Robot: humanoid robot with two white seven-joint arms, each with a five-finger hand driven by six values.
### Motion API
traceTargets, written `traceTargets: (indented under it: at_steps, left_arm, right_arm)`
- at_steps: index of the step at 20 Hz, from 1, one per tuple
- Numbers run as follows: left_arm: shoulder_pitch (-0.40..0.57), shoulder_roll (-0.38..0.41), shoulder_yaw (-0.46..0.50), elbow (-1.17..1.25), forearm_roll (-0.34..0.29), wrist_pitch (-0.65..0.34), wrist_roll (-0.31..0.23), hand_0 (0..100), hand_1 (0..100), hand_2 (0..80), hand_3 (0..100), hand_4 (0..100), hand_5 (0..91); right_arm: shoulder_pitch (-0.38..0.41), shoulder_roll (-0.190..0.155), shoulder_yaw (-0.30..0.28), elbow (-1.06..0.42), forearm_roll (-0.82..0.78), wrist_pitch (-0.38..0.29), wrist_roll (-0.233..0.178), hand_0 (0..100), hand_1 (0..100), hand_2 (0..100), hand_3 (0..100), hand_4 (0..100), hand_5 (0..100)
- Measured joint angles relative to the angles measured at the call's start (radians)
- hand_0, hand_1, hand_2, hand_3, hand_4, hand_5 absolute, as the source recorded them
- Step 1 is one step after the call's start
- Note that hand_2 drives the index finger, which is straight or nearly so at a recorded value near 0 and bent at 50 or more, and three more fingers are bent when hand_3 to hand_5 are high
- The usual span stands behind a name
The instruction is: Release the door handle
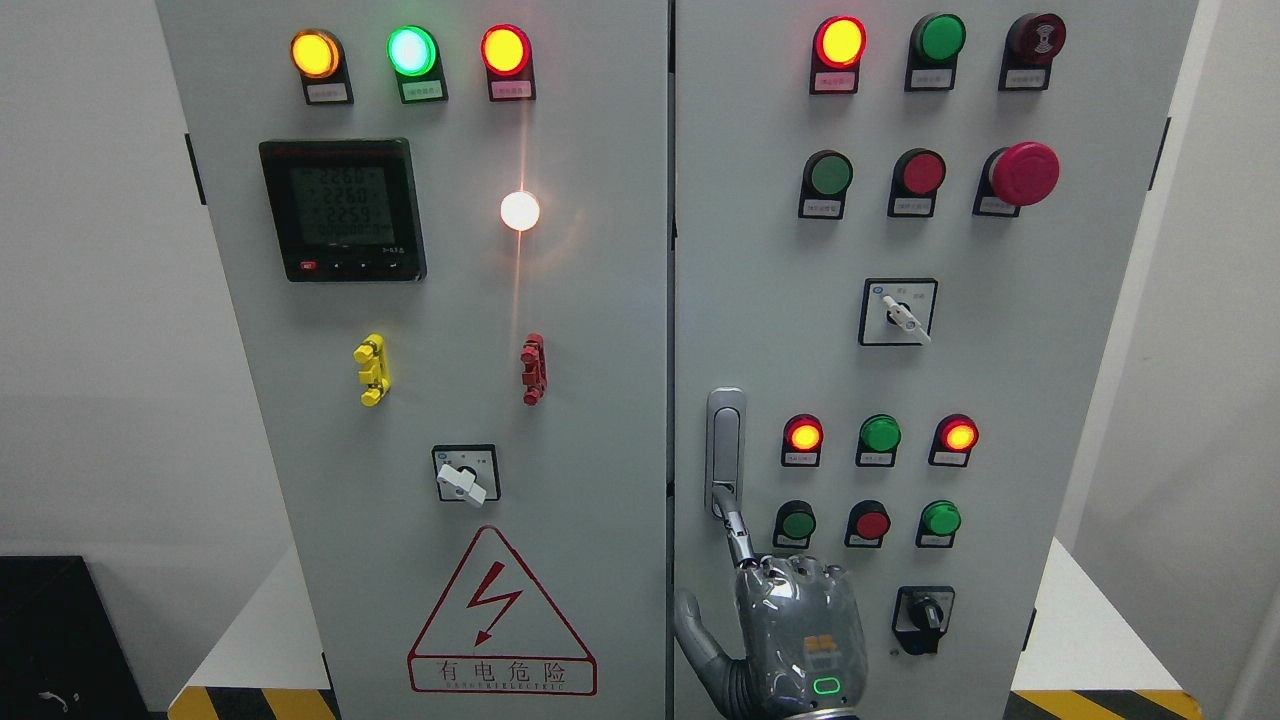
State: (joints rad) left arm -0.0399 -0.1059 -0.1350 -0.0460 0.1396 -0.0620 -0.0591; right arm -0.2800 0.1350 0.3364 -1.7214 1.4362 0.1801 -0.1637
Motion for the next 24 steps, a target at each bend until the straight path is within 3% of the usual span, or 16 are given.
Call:
traceTargets:
  at_steps: [24]
  left_arm:
    - [0.000,0.000,0.000,0.000,0.000,0.000,0.000,12,56,0.0,0,0,0.0]
  right_arm:
    - [-0.003,0.000,-0.002,0.017,0.007,0.005,0.004,52,29,4,100,100,100]
